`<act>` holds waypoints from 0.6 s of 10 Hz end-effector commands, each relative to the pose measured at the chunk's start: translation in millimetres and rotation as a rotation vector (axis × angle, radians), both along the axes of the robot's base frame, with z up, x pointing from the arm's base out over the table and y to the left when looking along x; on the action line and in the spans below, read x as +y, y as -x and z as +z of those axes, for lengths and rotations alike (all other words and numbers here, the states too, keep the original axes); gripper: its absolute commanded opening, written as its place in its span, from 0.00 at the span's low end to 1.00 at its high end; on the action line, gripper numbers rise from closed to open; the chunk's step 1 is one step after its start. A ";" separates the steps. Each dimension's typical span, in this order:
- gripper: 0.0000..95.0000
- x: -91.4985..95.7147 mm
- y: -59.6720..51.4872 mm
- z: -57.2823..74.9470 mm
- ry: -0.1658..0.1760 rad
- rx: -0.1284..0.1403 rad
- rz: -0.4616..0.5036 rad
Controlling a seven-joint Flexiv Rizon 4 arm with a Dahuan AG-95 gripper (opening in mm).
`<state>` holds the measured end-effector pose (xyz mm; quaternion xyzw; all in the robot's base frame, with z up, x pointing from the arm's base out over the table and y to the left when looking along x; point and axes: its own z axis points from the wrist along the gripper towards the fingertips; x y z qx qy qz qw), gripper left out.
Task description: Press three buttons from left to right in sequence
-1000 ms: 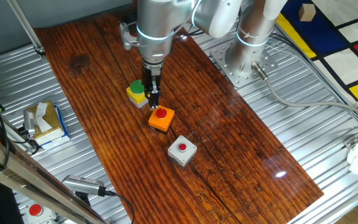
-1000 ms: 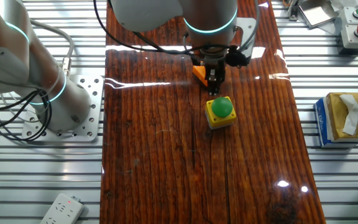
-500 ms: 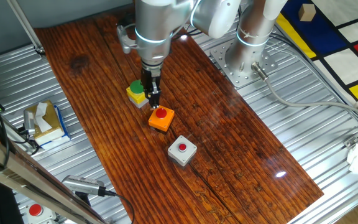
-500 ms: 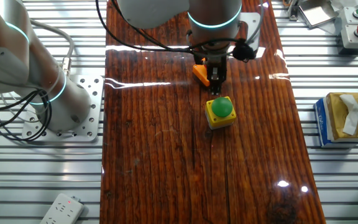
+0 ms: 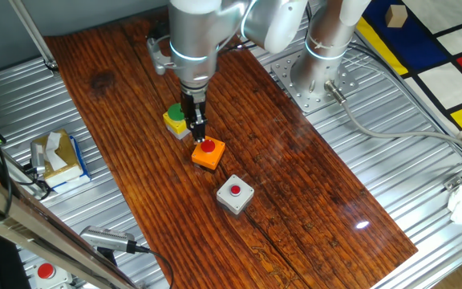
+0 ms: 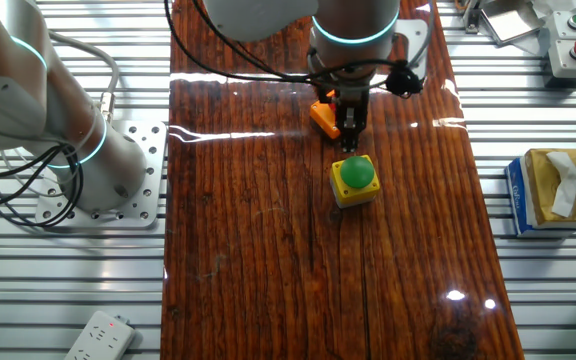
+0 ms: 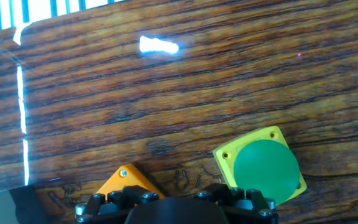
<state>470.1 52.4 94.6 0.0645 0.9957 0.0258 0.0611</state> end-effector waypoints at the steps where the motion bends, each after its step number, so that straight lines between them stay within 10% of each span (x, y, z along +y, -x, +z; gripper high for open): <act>1: 0.80 -0.3 0.1 1.3 0.026 -0.004 0.014; 6: 0.80 -0.3 0.1 1.3 0.021 0.011 0.030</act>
